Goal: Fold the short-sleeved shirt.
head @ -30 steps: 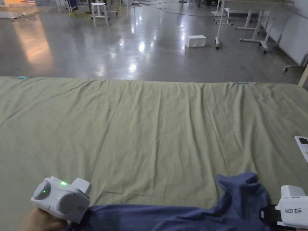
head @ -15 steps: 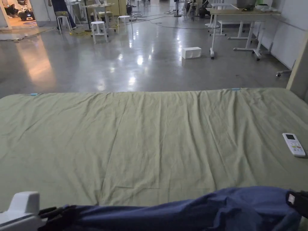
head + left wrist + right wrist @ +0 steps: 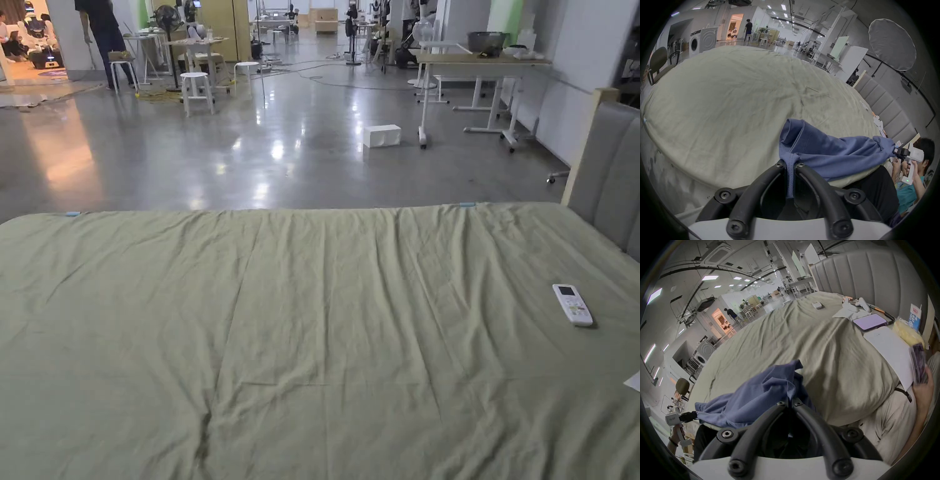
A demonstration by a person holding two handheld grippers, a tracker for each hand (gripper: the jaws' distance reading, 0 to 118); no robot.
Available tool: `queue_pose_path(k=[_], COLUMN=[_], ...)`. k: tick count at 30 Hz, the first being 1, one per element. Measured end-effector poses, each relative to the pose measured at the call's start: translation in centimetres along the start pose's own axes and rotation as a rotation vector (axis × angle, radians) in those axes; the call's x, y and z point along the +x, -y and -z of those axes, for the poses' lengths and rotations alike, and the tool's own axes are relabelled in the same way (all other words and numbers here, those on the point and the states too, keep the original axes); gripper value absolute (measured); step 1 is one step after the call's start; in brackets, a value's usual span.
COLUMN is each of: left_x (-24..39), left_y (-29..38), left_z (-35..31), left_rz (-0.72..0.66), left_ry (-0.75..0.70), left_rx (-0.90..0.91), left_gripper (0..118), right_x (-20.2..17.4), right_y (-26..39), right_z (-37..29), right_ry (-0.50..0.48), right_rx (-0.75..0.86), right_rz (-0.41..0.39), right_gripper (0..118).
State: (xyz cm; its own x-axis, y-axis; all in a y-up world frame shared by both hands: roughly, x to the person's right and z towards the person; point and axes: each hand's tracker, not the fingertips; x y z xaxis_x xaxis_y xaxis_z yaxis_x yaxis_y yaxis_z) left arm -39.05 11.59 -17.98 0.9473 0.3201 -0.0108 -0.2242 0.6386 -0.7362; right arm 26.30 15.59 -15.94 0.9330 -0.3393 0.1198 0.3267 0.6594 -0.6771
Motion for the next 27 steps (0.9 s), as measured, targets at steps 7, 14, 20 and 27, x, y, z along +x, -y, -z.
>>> queue_pose_path(k=[7,14,20,27], left_x=[-0.7,-1.7,1.8,10.0], left_y=[-0.6,-0.5,0.2,0.3], left_z=[-0.6,-4.9,-10.7,-15.0], left_rz=[-0.02,-0.099,0.042,0.312], left_ry=[-0.039,-0.067,-0.075,-0.176], left_rx=[0.068,0.162,0.229,0.46], left_gripper=[75,78,78,77], right_x=[0.8,2.8,2.1,-5.8], right_y=[-0.9,-3.0,-1.7,0.4], right_z=[1.4,2.1,-2.7,-8.6], right_ry=[0.005,0.098,0.048,-0.038], right_rx=[0.059,0.094,0.164,0.299], right_rz=[0.039,0.029,0.043,-0.236], right_gripper=[3,97,90,90])
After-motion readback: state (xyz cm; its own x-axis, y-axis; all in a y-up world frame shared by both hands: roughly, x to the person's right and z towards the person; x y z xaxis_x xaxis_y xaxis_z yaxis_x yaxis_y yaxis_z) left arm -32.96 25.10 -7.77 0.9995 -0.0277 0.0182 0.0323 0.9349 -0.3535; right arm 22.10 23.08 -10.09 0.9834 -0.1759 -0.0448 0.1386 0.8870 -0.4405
